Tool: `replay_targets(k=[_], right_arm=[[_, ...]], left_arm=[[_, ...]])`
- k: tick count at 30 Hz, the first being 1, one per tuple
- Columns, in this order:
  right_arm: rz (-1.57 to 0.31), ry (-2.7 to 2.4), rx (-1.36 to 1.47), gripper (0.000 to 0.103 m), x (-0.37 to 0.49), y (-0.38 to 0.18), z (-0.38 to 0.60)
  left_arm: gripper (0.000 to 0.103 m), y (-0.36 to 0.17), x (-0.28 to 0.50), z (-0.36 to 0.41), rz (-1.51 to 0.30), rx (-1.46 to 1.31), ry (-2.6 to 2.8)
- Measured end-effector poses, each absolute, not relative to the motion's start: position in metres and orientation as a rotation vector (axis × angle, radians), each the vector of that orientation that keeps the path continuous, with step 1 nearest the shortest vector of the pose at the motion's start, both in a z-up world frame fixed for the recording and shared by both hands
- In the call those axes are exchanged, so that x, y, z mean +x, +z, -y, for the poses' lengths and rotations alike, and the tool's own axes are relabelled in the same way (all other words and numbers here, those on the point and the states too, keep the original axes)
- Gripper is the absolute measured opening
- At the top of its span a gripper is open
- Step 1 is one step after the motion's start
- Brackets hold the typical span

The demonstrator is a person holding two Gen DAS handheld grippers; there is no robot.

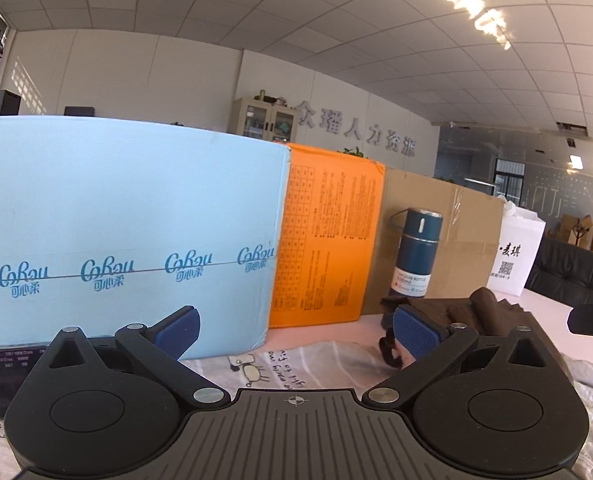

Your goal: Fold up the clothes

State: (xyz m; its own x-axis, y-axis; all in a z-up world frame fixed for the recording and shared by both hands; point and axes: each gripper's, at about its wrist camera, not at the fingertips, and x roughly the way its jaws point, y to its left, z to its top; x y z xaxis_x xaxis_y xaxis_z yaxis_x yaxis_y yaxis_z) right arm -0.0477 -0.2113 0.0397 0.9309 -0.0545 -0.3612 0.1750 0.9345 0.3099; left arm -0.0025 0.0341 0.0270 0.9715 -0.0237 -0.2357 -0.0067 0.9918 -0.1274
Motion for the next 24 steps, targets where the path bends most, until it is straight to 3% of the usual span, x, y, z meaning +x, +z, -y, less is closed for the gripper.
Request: replay_targets(k=[9, 24], right_arm=[[-0.380, -0.121, 0.293, 0.103, -0.016, -0.011, 0.210], [-0.321, -0.170, 0.343, 0.103, -0.011, -0.036, 0.222]], left_arm=[[0.103, 0.005, 0.010, -0.023, -0.257, -0.053, -0.004], [0.103, 0.008, 0.003, -0.020, -0.247, -0.031, -0.015]])
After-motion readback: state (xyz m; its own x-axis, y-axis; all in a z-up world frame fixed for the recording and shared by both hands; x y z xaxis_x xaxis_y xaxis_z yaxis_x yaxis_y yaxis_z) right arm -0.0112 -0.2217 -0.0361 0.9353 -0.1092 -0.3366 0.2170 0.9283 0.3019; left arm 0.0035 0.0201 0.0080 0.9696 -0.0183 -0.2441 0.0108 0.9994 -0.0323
